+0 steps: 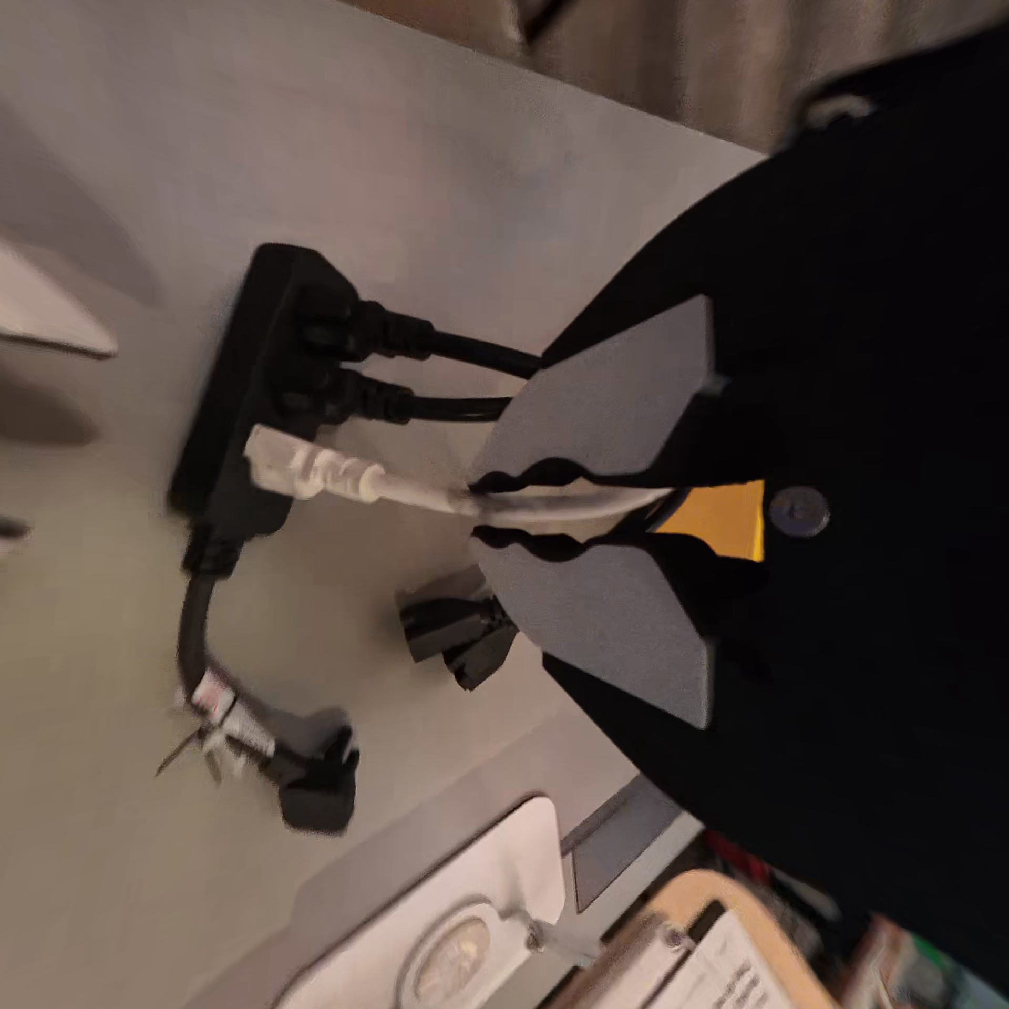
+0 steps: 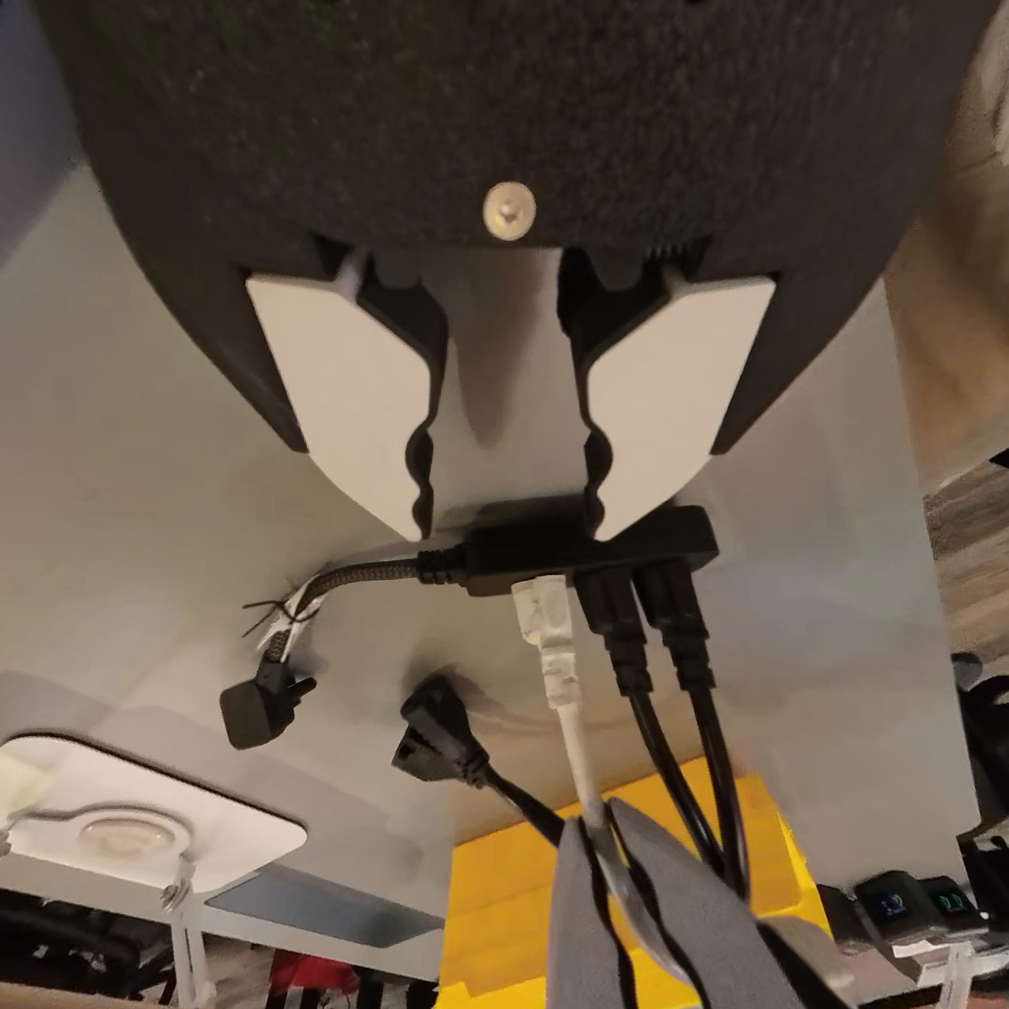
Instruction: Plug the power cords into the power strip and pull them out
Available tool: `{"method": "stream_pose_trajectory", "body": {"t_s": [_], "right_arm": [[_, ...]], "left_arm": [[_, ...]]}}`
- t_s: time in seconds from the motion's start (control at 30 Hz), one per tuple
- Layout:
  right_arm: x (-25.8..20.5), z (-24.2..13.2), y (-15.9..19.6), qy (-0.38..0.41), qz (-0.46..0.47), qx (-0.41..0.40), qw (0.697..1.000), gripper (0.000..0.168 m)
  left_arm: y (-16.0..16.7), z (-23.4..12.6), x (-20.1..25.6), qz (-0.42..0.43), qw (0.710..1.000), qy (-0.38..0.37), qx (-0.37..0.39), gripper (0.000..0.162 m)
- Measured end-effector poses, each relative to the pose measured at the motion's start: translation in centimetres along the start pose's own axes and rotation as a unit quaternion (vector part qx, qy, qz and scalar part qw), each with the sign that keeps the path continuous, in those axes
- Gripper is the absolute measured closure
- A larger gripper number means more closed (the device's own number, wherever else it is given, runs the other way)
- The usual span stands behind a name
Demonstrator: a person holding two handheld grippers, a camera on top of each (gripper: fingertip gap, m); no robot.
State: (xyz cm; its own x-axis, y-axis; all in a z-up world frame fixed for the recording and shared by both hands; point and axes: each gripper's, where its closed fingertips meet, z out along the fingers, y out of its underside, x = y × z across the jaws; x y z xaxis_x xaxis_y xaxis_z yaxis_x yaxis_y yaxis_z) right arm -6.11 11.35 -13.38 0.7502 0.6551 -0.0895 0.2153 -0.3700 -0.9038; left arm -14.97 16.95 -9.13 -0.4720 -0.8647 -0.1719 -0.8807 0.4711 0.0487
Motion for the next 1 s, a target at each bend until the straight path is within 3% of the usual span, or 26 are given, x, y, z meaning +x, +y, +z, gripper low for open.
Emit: {"method": "stream_pose_trajectory", "body": {"t_s": [0.03,0.13,0.2,0.27,0.3,0.33,0.4,0.5,0.57,0.6,0.67,0.7,0.8,0.87,0.93,1.0], "right_arm": [[0.2,-0.1,0.1,0.003,-0.012,-0.003,1.0,0.117],[-0.1,-0.1,0.1,-0.014,-0.041,-0.004,0.999,0.132],[-0.5,0.2,0.1,-0.031,-0.062,-0.015,0.998,0.136],[-0.6,0.3,-0.3,-0.036,-0.097,-0.032,0.994,0.142],[-0.3,0.3,-0.8,-0.025,-0.113,-0.033,0.993,0.146],[-0.4,0.1,-1.4,-0.025,-0.125,-0.032,0.991,0.163],[-0.8,0.1,-3.1,-0.042,-0.138,-0.01,0.99,0.168],[-1.2,1.2,-5.0,-0.071,-0.145,-0.018,0.987,0.168],[-1.2,2.5,-5.0,-0.101,-0.163,-0.066,0.979,0.168],[-1.9,3.0,-4.6,-0.142,-0.166,-0.094,0.971,0.164],[-2.9,4.2,-4.4,-0.2,-0.174,-0.123,0.956,0.141],[-3.0,4.8,-4.4,-0.215,-0.183,-0.131,0.95,0.138],[-3.7,6.3,-4.9,-0.263,-0.167,-0.14,0.94,0.139],[-3.4,7.3,-5.6,-0.266,-0.148,-0.136,0.943,0.139],[-2.3,8.5,-5.8,-0.237,-0.139,-0.136,0.952,0.139],[-1.1,9.8,-5.4,-0.207,-0.117,-0.141,0.961,0.141]], "left_arm": [[-0.5,-1.2,-0.4,-0.037,0.998,-0.021,0.043,0.149],[-1.6,-8.1,-1.2,-0.17,0.954,-0.119,0.215,0.137],[-1.8,-12.6,1.1,-0.28,0.878,-0.135,0.364,0.136],[-2.2,-14.1,5.3,-0.361,0.783,-0.105,0.496,0.135],[-2.5,-13.3,7.3,-0.396,0.743,-0.085,0.532,0.135],[-3.0,-11.8,9.0,-0.433,0.708,-0.067,0.555,0.132],[-3.8,-6.8,11.2,-0.519,0.645,-0.038,0.56,0.124],[-4.0,1.6,12.4,-0.629,0.59,-0.007,0.506,0.103],[-2.5,4.1,11.2,-0.678,0.541,-0.022,0.498,0.1],[-1.5,4.5,10.4,-0.696,0.511,-0.023,0.503,0.1],[0.3,4.1,8.6,-0.714,0.465,-0.023,0.523,0.101],[1.1,3.8,7.7,-0.719,0.448,-0.021,0.531,0.102],[3.1,3.5,4.9,-0.732,0.403,-0.002,0.548,0.125],[4.4,2.9,2.9,-0.733,0.389,-0.001,0.558,0.129],[5.5,2.2,0.9,-0.729,0.405,-0.01,0.552,0.133],[6.1,1.1,-1.1,-0.707,0.448,-0.026,0.547,0.137]]}}
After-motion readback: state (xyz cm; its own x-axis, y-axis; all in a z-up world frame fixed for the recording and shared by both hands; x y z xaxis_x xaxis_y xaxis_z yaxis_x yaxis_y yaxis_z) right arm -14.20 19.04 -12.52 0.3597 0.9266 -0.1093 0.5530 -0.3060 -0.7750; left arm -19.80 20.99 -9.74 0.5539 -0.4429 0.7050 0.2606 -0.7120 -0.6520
